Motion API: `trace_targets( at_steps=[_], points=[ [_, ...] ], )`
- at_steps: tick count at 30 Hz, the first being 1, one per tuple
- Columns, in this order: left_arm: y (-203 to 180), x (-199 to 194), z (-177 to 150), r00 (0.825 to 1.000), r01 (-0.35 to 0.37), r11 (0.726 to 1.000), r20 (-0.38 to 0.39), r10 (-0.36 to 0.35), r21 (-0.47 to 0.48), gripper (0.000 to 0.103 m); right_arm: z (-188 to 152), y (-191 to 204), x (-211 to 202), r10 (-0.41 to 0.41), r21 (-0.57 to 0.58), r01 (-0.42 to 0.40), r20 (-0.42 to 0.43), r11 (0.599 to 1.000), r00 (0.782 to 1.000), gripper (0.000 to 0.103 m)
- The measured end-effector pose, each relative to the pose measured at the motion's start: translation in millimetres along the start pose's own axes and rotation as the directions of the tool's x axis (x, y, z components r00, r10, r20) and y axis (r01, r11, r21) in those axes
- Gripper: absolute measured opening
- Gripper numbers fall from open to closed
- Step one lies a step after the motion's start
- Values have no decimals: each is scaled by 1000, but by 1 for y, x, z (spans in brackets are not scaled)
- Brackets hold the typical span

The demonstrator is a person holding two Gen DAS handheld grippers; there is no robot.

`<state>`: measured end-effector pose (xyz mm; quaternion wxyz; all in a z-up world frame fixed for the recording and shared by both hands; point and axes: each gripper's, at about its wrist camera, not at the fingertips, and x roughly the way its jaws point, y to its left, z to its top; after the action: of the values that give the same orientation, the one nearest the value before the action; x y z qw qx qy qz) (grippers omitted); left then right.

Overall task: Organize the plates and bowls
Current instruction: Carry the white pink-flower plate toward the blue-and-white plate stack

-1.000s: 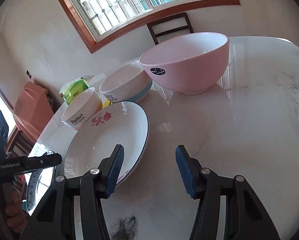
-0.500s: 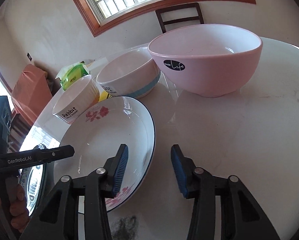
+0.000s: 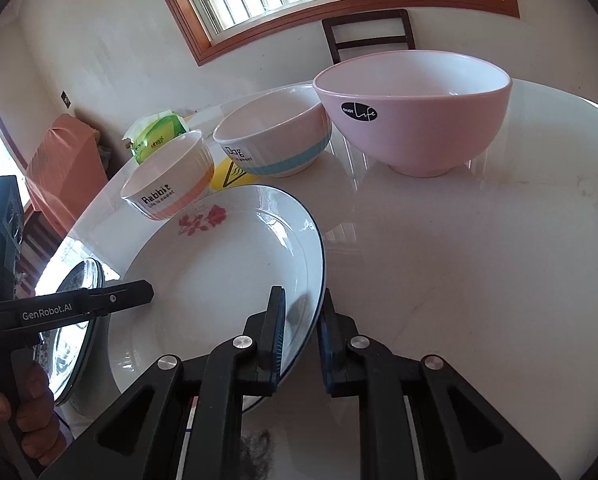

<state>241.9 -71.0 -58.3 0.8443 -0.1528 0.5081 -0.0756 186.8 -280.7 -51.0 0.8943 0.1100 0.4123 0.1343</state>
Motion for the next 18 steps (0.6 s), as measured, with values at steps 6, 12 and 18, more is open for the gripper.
trace_targets(
  at_steps=[6,12,18],
  points=[
    [-15,-28,-25,998,-2,997,56,-2,78,18,-24,-2,-25,8,42,-9,21,999,1000,15],
    [-30,-42,-47,996,-23,988,94,8,154,18,-43,-7,-46,23,92,-26,32,995,999,15],
    [-31,-51,-63,995,-27,985,99,10,172,18,-54,-3,-56,23,103,-27,37,994,999,15]
  ],
)
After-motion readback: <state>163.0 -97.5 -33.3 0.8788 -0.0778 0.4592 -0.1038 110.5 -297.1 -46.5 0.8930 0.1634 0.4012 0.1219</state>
